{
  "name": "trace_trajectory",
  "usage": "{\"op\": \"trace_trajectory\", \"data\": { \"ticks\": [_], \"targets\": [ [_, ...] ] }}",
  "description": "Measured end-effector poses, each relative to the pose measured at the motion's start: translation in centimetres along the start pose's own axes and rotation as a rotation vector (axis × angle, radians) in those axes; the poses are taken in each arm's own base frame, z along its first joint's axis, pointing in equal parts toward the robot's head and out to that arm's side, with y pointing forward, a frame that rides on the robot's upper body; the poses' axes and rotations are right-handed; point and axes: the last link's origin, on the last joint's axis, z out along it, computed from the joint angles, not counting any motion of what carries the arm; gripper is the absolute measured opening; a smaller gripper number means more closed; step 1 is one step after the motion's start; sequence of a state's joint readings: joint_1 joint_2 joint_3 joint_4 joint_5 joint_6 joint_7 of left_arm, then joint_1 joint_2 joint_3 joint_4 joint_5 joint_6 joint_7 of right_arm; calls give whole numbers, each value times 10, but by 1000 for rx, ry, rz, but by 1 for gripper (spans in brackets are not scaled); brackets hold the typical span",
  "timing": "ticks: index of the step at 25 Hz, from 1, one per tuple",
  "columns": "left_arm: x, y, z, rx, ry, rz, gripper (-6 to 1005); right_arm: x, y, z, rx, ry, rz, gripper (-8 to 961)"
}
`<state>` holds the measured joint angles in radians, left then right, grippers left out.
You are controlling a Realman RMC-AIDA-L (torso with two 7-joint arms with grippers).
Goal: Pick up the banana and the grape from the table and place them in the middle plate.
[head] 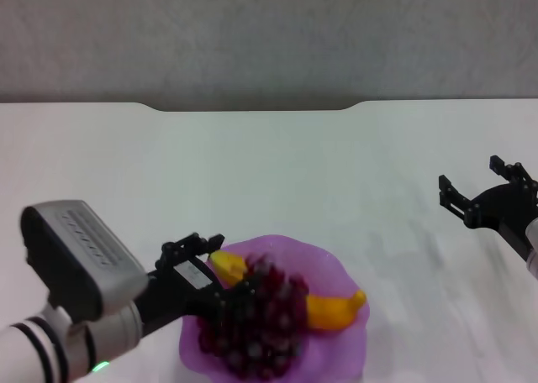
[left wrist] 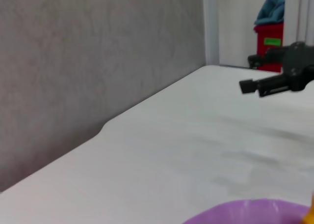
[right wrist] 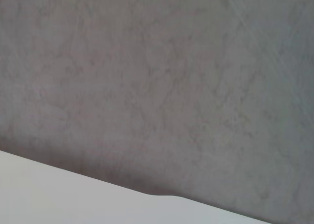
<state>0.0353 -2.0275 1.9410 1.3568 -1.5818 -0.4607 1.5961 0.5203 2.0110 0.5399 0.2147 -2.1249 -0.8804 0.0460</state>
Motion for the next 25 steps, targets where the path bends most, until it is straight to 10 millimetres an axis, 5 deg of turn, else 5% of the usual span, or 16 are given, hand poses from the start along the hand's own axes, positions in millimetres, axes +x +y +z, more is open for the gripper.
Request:
{"op": "trace_trajectory", "data": {
  "ticks": [12, 16, 25],
  "targets": [
    [12, -86, -30, 260, 146, -244, 850, -4, 2, 4, -13, -8, -10, 891],
    [-4, -108, -20, 343, 201, -275, 883, -7, 3, 7, -21, -14, -14, 891],
    [-43, -119, -23, 415, 368, -244, 880, -7, 3, 7, -21, -14, -14, 891]
  ]
}}
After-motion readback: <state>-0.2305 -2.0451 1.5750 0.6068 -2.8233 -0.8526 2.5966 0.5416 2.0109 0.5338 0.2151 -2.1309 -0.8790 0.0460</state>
